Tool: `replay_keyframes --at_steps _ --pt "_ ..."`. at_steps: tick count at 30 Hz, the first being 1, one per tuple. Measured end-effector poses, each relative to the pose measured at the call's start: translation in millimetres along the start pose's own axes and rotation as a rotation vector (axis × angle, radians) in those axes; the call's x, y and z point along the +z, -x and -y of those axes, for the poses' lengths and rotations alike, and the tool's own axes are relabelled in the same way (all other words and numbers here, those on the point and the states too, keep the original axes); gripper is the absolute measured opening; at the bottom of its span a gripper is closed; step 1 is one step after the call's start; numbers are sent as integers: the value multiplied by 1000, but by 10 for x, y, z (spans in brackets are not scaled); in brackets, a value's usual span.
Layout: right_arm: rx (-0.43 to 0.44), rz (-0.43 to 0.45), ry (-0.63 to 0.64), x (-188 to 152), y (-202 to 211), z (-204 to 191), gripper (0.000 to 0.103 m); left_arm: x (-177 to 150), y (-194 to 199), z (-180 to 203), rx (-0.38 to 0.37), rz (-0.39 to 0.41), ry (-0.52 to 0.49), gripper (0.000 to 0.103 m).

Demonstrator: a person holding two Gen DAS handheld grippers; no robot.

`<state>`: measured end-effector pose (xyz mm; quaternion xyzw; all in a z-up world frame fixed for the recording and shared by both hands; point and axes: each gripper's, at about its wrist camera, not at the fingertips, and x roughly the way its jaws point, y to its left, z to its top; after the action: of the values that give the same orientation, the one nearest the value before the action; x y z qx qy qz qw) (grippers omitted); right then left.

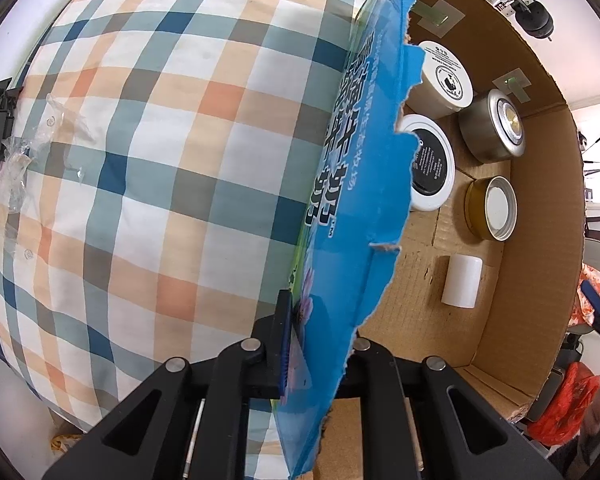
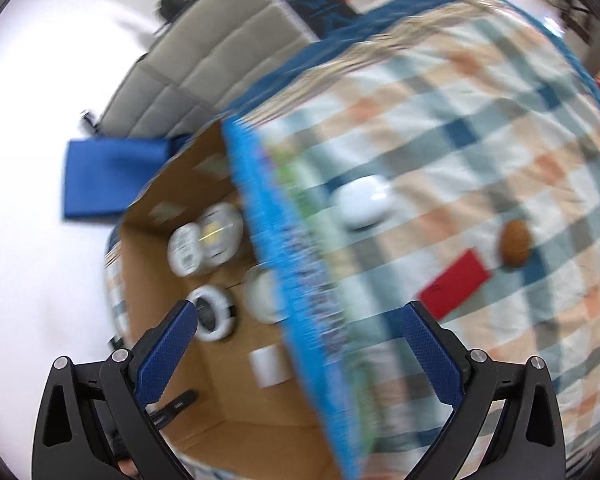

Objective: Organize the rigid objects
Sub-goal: 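Reach the right tool to the walnut and grasp it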

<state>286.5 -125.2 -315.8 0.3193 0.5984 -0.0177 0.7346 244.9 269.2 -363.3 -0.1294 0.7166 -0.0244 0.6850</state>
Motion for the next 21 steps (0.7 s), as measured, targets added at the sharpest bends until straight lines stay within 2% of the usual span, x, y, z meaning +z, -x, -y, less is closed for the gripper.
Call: replay_keyframes --at_steps 5,13,17,21 --pt "-63 -1 -111 196 -56 546 103 3 -2 -24 0 0 0 10" --pt "-159 26 -233 433 -78 1211 103 14 4 -40 2 -1 -3 10" --pt "-231 21 -248 545 -106 1476 103 15 6 -43 4 0 -2 10" --pt "-258 3 -250 591 -200 1609 103 9 9 -40 4 0 -2 10"
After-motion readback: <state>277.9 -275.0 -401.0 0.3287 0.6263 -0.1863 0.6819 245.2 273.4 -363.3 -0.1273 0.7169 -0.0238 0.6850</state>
